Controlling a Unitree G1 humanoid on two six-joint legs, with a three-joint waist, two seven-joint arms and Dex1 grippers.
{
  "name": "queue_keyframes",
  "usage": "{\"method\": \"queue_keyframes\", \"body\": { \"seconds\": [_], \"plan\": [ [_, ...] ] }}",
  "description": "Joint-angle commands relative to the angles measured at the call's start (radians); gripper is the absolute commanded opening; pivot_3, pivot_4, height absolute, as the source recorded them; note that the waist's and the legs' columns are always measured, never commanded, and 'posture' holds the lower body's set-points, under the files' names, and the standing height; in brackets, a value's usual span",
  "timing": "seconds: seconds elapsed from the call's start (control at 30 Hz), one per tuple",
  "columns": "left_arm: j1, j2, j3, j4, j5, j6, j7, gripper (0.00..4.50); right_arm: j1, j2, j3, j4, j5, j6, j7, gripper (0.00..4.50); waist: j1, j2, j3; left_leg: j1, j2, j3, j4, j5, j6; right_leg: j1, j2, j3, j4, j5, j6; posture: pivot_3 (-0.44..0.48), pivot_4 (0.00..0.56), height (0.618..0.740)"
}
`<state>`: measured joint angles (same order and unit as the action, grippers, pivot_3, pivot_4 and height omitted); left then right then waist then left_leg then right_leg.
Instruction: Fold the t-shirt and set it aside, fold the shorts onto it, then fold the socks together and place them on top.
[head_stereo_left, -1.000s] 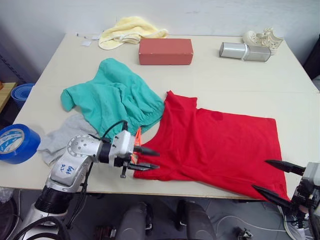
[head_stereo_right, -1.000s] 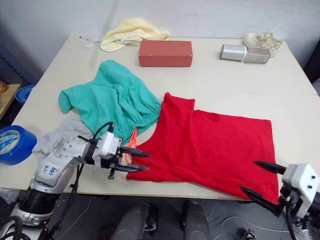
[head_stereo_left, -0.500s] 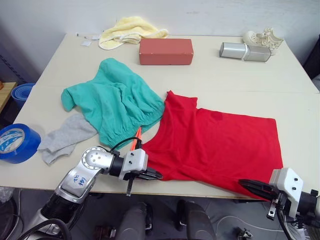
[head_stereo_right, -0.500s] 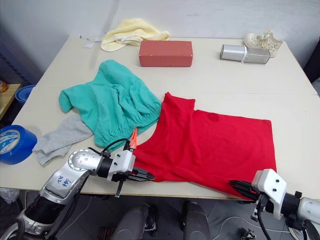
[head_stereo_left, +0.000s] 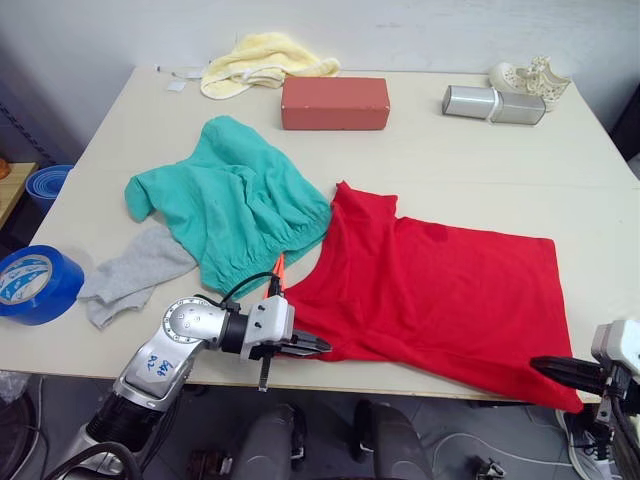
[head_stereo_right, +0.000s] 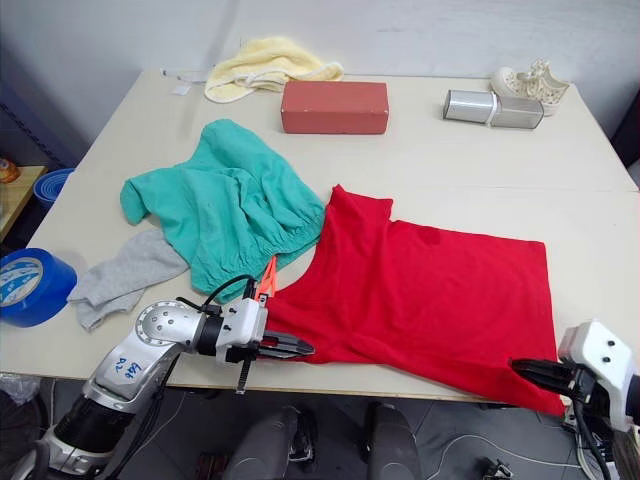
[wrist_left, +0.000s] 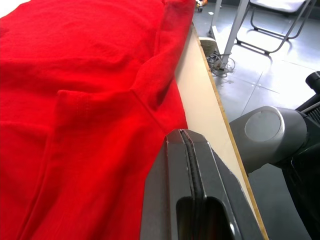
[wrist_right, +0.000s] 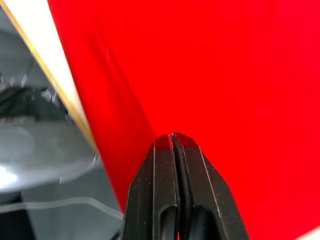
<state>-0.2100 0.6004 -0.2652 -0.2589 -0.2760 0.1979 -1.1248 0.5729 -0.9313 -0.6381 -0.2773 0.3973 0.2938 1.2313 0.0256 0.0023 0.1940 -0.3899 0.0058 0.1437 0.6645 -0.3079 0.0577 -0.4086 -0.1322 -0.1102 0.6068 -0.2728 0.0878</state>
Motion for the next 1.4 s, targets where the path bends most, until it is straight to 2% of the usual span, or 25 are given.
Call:
{"method": "queue_keyframes", "body": {
  "seconds": [0.03,0.07,0.17,0.27,0.4,0.57,0.6,0.7,0.83,0.87,1.2,1.4],
  "plan": [
    [0.003,0.000,0.003,-0.004,-0.001,-0.014,0.002,0.00,0.009,-0.037,-0.033,0.020,0.012,0.013,0.050,0.06,0.000,0.000,0.000,0.000,0.000,0.000,0.000,0.000,0.000,0.000,0.000,0.000,0.000,0.000,0.000,0.000,0.150,0.740],
    [0.002,-0.002,0.003,-0.001,-0.004,-0.015,0.000,0.00,0.007,-0.048,-0.041,0.029,0.022,0.034,0.063,0.06,0.000,0.000,0.000,0.000,0.000,0.000,0.000,0.000,0.000,0.000,0.000,0.000,0.000,0.000,0.000,0.000,0.150,0.740],
    [0.000,-0.019,0.002,0.010,-0.029,-0.017,-0.019,0.00,-0.010,-0.078,-0.038,0.067,0.022,0.063,0.082,0.63,-0.001,0.000,0.000,0.000,0.000,0.000,0.000,0.000,0.000,0.000,0.000,0.000,0.000,0.000,0.000,0.000,0.150,0.740],
    [0.000,-0.032,0.007,0.016,-0.033,-0.035,-0.019,0.00,-0.059,-0.077,-0.001,0.120,-0.037,-0.046,0.066,1.68,-0.001,0.000,0.000,0.000,0.000,0.000,0.000,0.000,0.000,0.000,0.000,0.000,0.000,0.000,0.000,0.000,0.150,0.740],
    [-0.002,-0.037,0.007,0.021,-0.026,-0.049,-0.020,0.00,-0.082,-0.094,0.042,0.153,-0.059,-0.064,0.094,3.03,-0.001,0.000,0.000,0.000,0.000,0.000,0.000,0.000,-0.001,0.000,0.000,0.000,0.000,0.000,0.000,0.000,0.150,0.740],
    [-0.001,-0.034,0.001,0.018,-0.022,-0.047,-0.019,0.00,-0.120,-0.133,0.111,0.215,-0.103,-0.090,0.109,3.03,0.000,0.000,0.000,0.000,0.000,0.000,0.000,0.000,-0.001,0.000,0.000,0.000,0.000,0.000,0.000,0.000,0.150,0.740],
    [-0.001,-0.033,0.001,0.017,-0.021,-0.046,-0.018,0.00,-0.121,-0.138,0.116,0.220,-0.101,-0.085,0.118,2.59,0.000,0.000,0.000,0.000,0.000,0.000,0.000,0.000,-0.001,0.000,0.000,0.000,0.000,0.000,0.000,0.000,0.150,0.740],
    [0.002,-0.030,0.002,0.014,-0.019,-0.043,-0.016,0.00,-0.131,-0.142,0.123,0.240,-0.109,-0.098,0.120,1.75,-0.001,0.000,0.000,0.000,0.000,0.000,0.000,0.000,-0.001,0.000,0.000,0.000,0.000,0.000,0.000,0.000,0.150,0.740],
    [0.004,-0.025,-0.001,0.013,-0.011,-0.038,-0.011,0.00,-0.150,-0.146,0.134,0.268,-0.135,-0.128,0.110,0.28,-0.001,0.000,0.000,0.000,0.000,0.000,0.000,0.000,-0.001,0.000,0.000,0.000,0.000,0.000,0.000,0.000,0.150,0.740],
    [0.004,-0.022,-0.003,0.013,-0.005,-0.034,-0.008,0.00,-0.152,-0.149,0.134,0.274,-0.140,-0.135,0.114,0.05,-0.001,0.000,0.000,0.000,0.000,0.000,0.000,0.000,-0.001,0.000,0.000,0.000,0.000,0.000,0.000,0.000,0.150,0.740],
    [0.002,0.022,-0.043,0.058,0.088,0.037,0.024,0.00,-0.183,-0.164,0.090,0.342,-0.172,-0.191,0.089,0.05,-0.001,0.000,0.000,0.000,0.000,0.000,0.000,0.000,-0.001,0.000,0.000,0.000,0.000,0.000,0.000,0.000,0.150,0.740],
    [0.004,0.015,-0.038,0.060,0.083,0.033,0.027,0.00,-0.175,-0.137,0.027,0.260,-0.028,-0.062,0.147,0.05,-0.002,0.001,-0.001,0.000,0.000,0.000,0.000,0.000,-0.001,0.000,0.000,0.000,0.000,0.000,0.000,0.000,0.150,0.740]
  ]
}}
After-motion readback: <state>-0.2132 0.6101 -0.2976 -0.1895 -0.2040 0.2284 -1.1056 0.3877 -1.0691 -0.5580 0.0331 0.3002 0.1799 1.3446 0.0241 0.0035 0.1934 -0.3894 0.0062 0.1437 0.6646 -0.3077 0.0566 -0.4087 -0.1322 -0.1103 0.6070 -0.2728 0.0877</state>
